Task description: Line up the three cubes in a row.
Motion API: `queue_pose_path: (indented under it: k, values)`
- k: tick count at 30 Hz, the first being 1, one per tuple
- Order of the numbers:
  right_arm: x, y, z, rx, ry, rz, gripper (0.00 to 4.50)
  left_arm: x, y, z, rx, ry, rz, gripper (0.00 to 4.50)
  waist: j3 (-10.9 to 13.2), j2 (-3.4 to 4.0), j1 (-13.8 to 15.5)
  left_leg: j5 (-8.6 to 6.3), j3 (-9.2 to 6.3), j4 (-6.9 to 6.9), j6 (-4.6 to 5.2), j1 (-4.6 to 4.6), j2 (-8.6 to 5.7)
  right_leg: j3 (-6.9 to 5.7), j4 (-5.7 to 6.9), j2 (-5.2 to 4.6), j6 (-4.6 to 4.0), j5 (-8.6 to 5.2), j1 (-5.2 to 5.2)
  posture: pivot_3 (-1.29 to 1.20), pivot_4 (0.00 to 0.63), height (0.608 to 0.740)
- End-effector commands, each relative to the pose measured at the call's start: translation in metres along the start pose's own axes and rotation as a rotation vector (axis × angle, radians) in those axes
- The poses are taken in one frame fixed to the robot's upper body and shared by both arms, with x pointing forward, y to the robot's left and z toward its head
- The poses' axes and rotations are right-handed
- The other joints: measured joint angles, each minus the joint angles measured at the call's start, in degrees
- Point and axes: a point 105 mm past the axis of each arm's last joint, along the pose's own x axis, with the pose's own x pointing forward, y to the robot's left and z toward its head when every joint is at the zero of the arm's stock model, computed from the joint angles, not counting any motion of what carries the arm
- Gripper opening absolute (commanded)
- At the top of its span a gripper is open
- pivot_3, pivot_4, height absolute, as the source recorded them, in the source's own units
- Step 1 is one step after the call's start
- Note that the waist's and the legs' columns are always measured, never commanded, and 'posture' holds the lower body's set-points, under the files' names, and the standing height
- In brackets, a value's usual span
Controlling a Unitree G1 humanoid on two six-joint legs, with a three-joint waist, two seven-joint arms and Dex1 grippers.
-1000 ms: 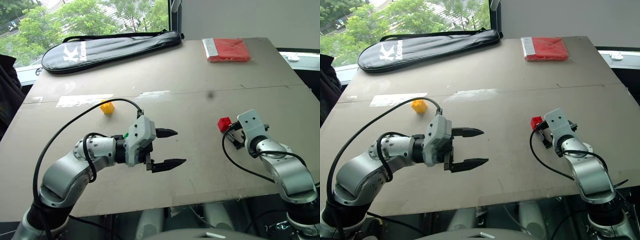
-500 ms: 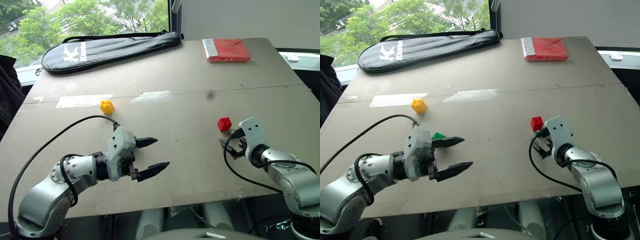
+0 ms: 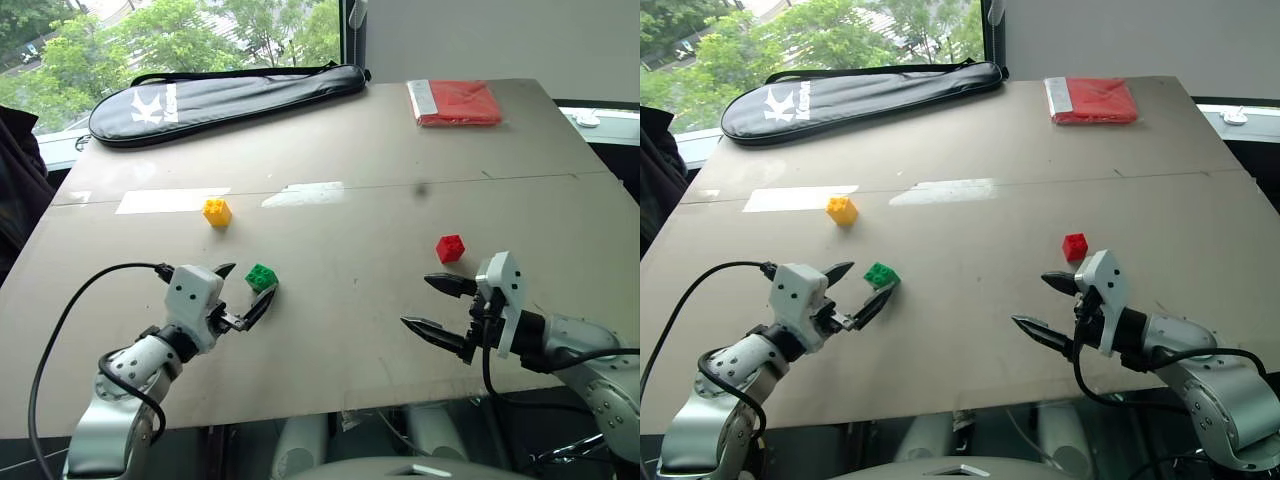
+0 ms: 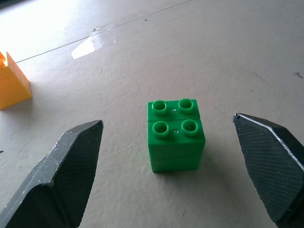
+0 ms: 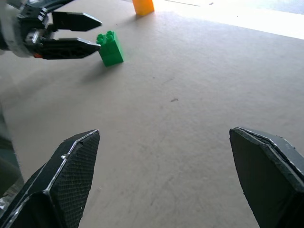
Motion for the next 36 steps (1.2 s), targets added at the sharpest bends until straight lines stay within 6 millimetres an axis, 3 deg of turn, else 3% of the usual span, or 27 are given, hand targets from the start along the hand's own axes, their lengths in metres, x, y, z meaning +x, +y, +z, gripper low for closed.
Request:
queue_pose_path:
  k: [1,8,11,16,17,21,28,36]
  values:
    - [-0.002,0.016,0.012,-0.055,-0.063,0.094,4.47,0.008,-0.010,-0.006,-0.005,0.010,-0.055,4.50,-0.01,0.00,-0.02,0.00,0.01,0.00,0.00,0.00,0.00,0.00,0.00,0.00,0.00,0.00,0.00,0.00,0.150,0.701]
    - [-0.008,0.017,0.013,-0.131,-0.142,0.102,4.47,0.019,-0.008,-0.031,-0.056,0.110,-0.049,4.50,-0.03,0.00,-0.01,0.00,-0.01,0.00,0.00,0.06,0.01,-0.02,0.06,-0.01,0.00,0.00,0.02,0.00,0.150,0.701]
    - [-0.009,0.017,0.011,-0.139,-0.143,0.090,4.50,0.019,-0.009,-0.033,-0.055,0.108,-0.058,3.75,-0.03,0.00,-0.01,0.00,0.02,-0.01,0.00,0.46,0.04,0.00,0.09,-0.01,-0.01,-0.02,0.35,0.00,0.150,0.701]
    - [-0.014,0.017,0.006,-0.139,-0.150,0.072,4.50,0.026,-0.006,-0.032,-0.055,0.105,-0.077,1.46,-0.04,0.02,0.17,-0.01,0.02,-0.01,0.00,0.58,0.07,0.00,0.08,-0.05,-0.01,-0.02,0.49,0.00,0.150,0.701]
    - [-0.014,0.017,0.005,-0.140,-0.150,0.071,4.50,0.027,-0.006,-0.031,-0.053,0.104,-0.086,1.29,-0.05,0.02,0.18,-0.01,0.02,-0.01,0.00,0.58,0.07,-0.01,0.06,-0.05,-0.01,-0.02,0.49,0.00,0.150,0.701]
    - [-0.022,0.013,0.002,-0.142,-0.175,0.045,4.50,0.044,-0.014,-0.011,0.001,0.027,-0.234,1.33,-0.05,0.03,0.71,0.00,0.02,-0.01,0.00,0.58,0.05,0.00,0.06,-0.06,0.00,-0.02,0.52,0.00,0.150,0.701]
    - [-0.037,-0.003,-0.001,-0.199,-0.230,0.005,4.50,0.085,-0.059,0.028,0.114,-0.096,-0.674,1.33,-0.04,-0.02,1.31,0.00,0.05,0.03,0.00,0.53,-0.05,-0.02,-0.03,-0.05,0.00,-0.01,0.55,0.00,0.150,0.701]
    - [-0.062,-0.024,-0.015,-0.249,-0.211,-0.104,4.50,0.145,-0.093,0.045,0.239,-0.094,-0.950,1.33,-0.01,-0.06,1.48,0.00,0.03,0.04,0.02,0.51,-0.10,-0.02,-0.08,-0.01,0.00,-0.01,0.61,0.00,0.150,0.701]
